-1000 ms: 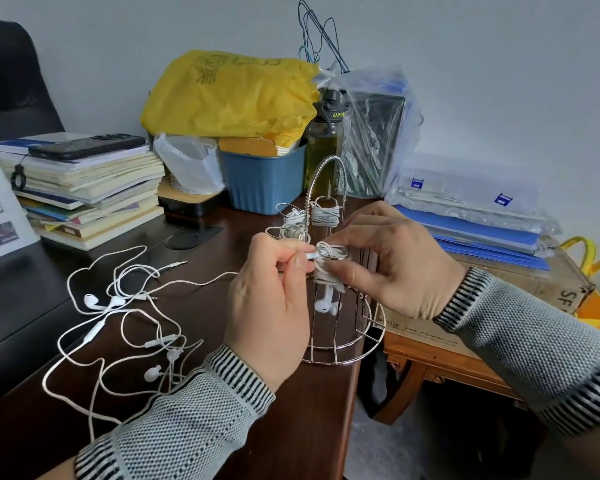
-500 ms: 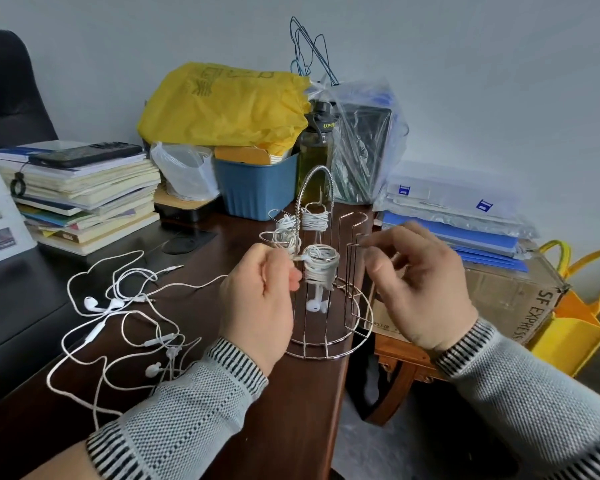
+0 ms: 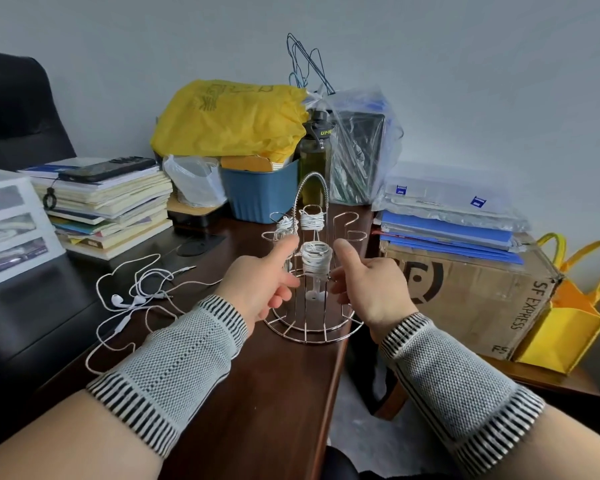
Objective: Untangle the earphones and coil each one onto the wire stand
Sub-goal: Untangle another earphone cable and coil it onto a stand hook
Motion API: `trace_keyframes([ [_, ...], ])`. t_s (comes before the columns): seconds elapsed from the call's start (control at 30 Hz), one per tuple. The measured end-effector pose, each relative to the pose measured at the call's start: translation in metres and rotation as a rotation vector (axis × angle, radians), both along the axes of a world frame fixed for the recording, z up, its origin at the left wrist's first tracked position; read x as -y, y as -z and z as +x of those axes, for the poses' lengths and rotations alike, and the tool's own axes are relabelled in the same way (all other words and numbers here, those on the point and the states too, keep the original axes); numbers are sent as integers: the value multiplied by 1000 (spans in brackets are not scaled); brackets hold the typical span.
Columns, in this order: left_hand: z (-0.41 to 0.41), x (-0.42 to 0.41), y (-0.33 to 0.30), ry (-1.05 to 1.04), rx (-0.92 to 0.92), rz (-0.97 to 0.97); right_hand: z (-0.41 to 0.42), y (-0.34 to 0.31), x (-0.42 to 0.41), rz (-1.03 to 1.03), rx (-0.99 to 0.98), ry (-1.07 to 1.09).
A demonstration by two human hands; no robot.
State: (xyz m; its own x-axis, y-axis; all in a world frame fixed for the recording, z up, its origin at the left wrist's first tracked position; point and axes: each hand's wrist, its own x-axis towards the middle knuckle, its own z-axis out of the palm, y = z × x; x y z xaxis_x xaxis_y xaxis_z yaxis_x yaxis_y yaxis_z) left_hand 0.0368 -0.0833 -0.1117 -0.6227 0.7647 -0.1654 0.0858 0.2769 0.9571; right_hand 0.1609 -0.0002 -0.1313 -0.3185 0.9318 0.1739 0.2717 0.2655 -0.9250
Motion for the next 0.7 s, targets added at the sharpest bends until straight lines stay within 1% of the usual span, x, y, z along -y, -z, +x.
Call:
trace_keyframes([
  [0.1,5,0,-9,34,-18,-30,-4,-5,1,-87,22,-33],
  [0.23,6,-3,-11,39,-38,-55,-5,-9,2,-189,-32,-66],
  [0.43,10,-5,-8,-28,19,21,-5,-16,2,-277,-90,-94],
  [0.7,12,-6,-7,-82,69,106,-6,-17,2,-321,-172,-96],
])
